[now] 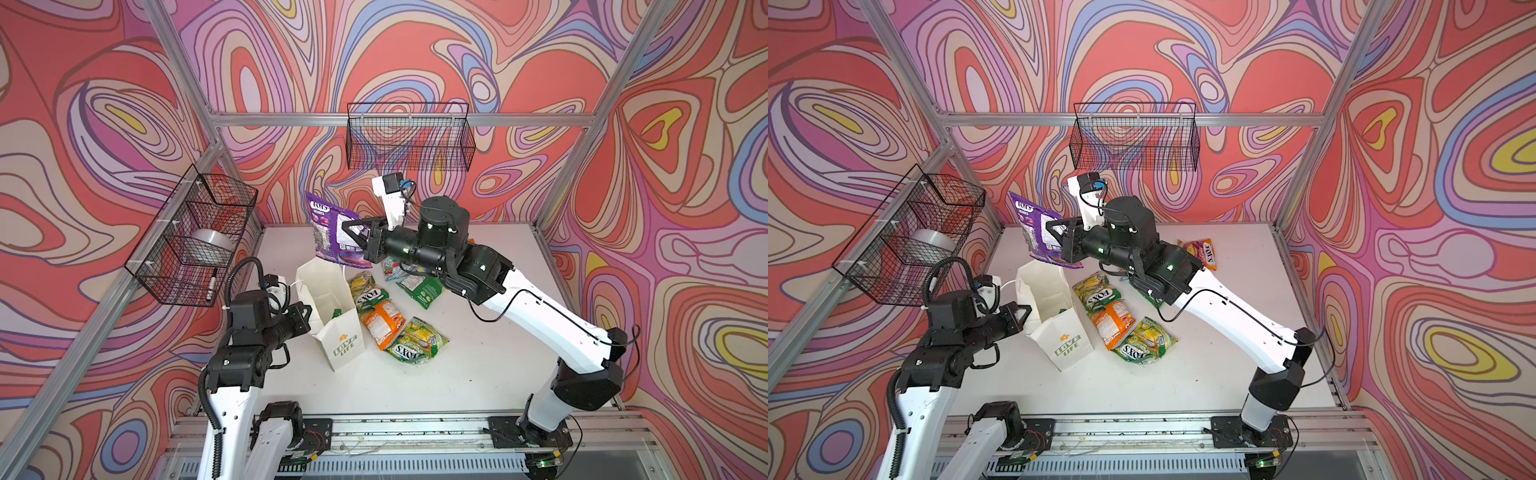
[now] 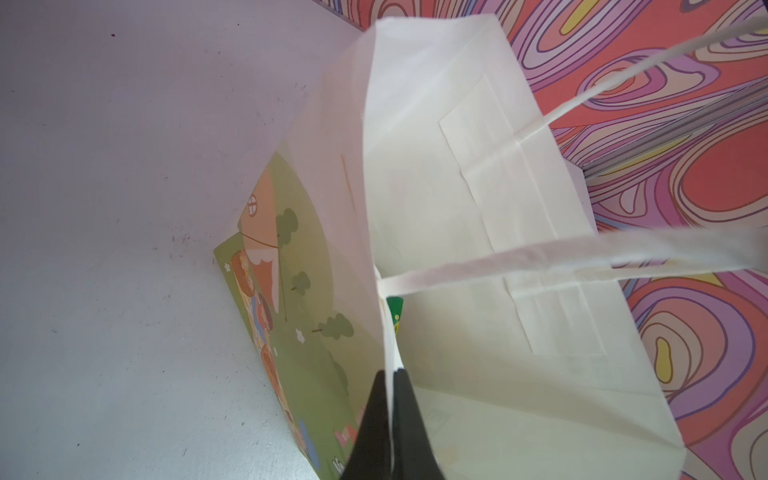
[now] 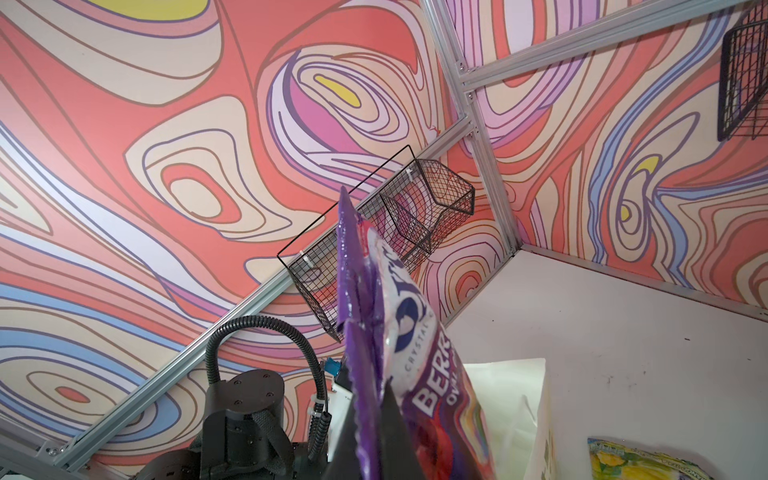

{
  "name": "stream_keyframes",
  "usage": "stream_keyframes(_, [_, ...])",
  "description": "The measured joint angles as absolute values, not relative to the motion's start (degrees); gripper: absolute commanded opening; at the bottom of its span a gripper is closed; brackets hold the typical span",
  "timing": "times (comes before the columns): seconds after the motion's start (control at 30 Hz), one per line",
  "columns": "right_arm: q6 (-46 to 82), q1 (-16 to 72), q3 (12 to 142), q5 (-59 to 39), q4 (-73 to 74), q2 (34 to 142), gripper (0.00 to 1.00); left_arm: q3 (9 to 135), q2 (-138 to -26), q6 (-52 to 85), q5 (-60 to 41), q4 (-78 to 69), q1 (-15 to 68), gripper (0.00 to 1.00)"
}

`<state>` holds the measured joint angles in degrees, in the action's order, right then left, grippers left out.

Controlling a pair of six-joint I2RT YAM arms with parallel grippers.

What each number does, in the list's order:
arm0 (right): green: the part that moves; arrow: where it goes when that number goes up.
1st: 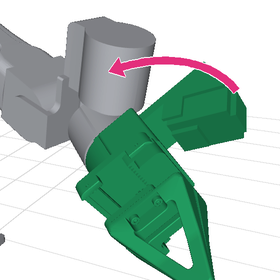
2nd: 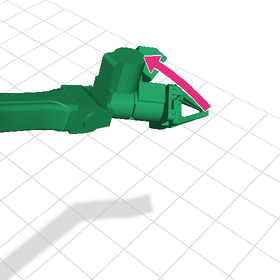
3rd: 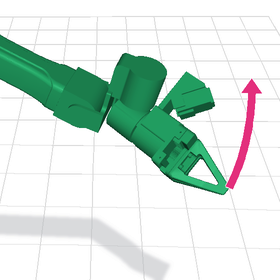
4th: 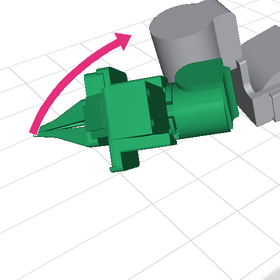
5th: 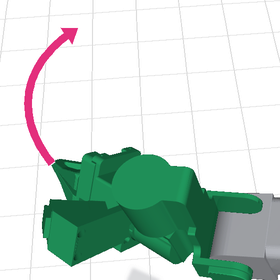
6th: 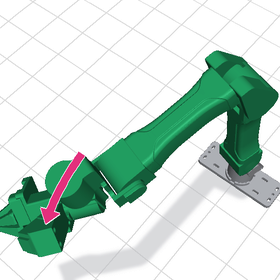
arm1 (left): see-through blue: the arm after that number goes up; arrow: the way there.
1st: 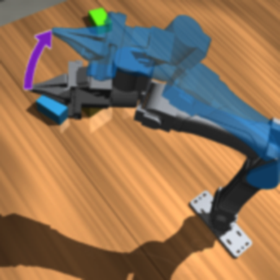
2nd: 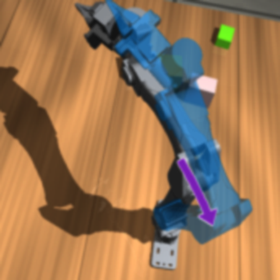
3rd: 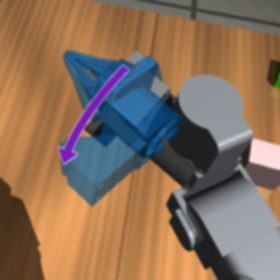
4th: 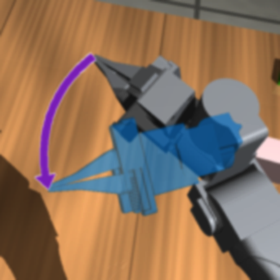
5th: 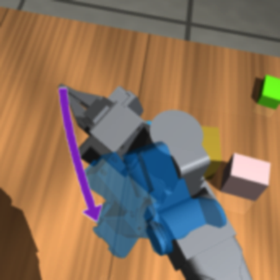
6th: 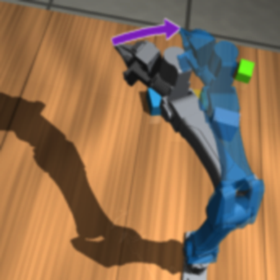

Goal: Place the snacks into the paper bag
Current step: 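Lower the purple packet into the bag held by the left gripper and release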

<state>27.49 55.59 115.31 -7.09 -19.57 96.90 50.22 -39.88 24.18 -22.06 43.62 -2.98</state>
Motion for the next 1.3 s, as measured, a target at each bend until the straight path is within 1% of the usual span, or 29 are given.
stream_keyframes(0.4, [31.2, 55.7, 113.0, -5.8, -18.6, 101.4, 0.00, 50.2, -39.9, 24.2, -22.1, 43.6, -3.0, 0.00])
stream_keyframes(0.73, [33.8, 56.6, 112.7, -4.0, -20.2, 107.2, 0.00, 50.2, -39.9, 24.2, -22.1, 43.6, -3.0, 0.00])
stream_keyframes(1.3, [34.2, 58.7, 114.6, -0.8, -22.8, 112.6, 0.00, 50.2, -40.2, 24.2, -22.5, 43.4, -3.0, 0.00])
